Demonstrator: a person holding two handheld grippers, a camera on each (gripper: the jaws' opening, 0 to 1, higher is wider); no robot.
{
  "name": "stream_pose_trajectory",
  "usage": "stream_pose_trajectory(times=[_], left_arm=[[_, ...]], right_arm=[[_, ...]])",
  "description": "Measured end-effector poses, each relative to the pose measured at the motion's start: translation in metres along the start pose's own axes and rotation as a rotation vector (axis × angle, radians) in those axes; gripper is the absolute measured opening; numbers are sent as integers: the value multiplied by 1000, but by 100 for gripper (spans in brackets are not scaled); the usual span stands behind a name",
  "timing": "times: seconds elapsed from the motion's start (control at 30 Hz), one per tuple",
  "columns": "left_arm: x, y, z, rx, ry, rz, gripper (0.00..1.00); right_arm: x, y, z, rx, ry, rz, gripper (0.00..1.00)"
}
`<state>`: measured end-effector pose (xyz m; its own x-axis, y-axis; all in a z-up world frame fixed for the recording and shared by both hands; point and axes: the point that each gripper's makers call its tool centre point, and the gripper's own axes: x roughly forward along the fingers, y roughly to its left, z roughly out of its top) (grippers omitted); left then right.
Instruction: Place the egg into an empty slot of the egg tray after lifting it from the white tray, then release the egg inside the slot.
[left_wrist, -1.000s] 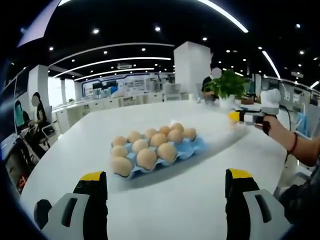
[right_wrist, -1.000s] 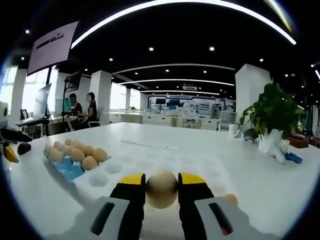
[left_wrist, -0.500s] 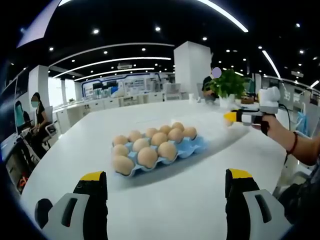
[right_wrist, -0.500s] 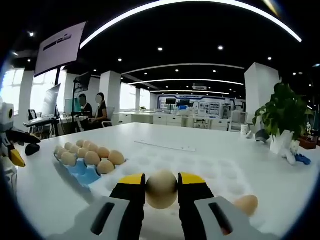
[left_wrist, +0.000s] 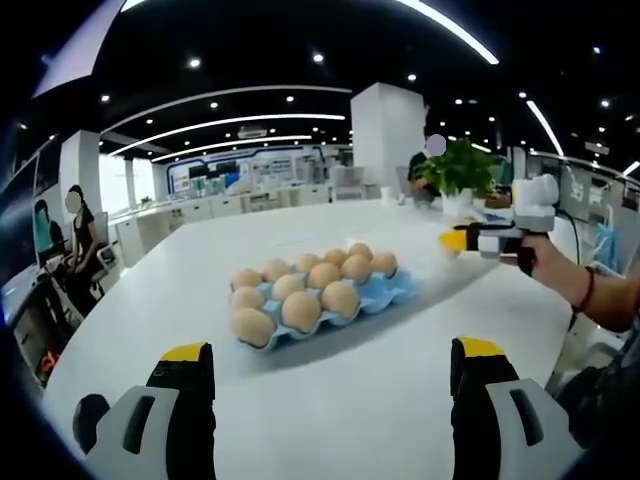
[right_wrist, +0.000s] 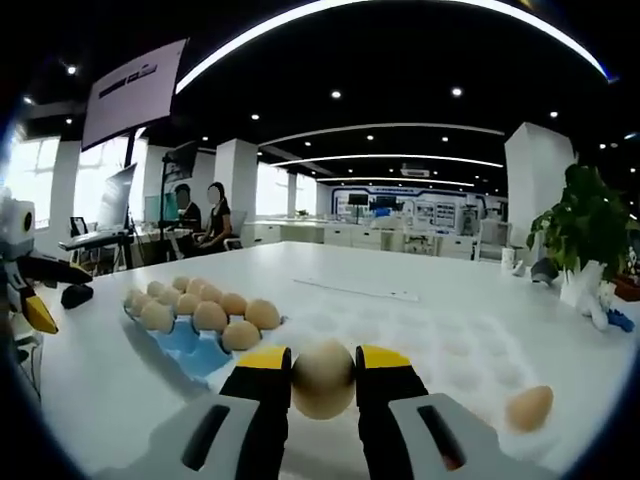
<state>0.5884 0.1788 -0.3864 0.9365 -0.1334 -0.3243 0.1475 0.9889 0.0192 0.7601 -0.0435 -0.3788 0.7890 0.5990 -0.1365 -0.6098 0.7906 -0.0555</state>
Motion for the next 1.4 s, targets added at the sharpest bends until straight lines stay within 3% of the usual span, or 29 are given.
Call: stream_pose_trajectory(times=[0.37, 0.93, 1.1, 1.3, 1.4], left_arm=[[-1, 2, -3, -1, 8, 3, 100], [-6, 9, -7, -9, 10, 15, 100], [-8, 12, -8, -10, 10, 22, 100], [-10, 16, -5, -23, -9, 25, 100], [-9, 17, -7, -23, -5, 29, 100]], right_arm=[[12, 34, 12, -36, -18, 76, 26], [34, 96, 13, -64, -19, 202, 25], [41, 112, 20, -75, -50, 227, 14], [49, 119, -1, -123, 35, 242, 16], [49, 116, -2, -120, 40, 239, 17]])
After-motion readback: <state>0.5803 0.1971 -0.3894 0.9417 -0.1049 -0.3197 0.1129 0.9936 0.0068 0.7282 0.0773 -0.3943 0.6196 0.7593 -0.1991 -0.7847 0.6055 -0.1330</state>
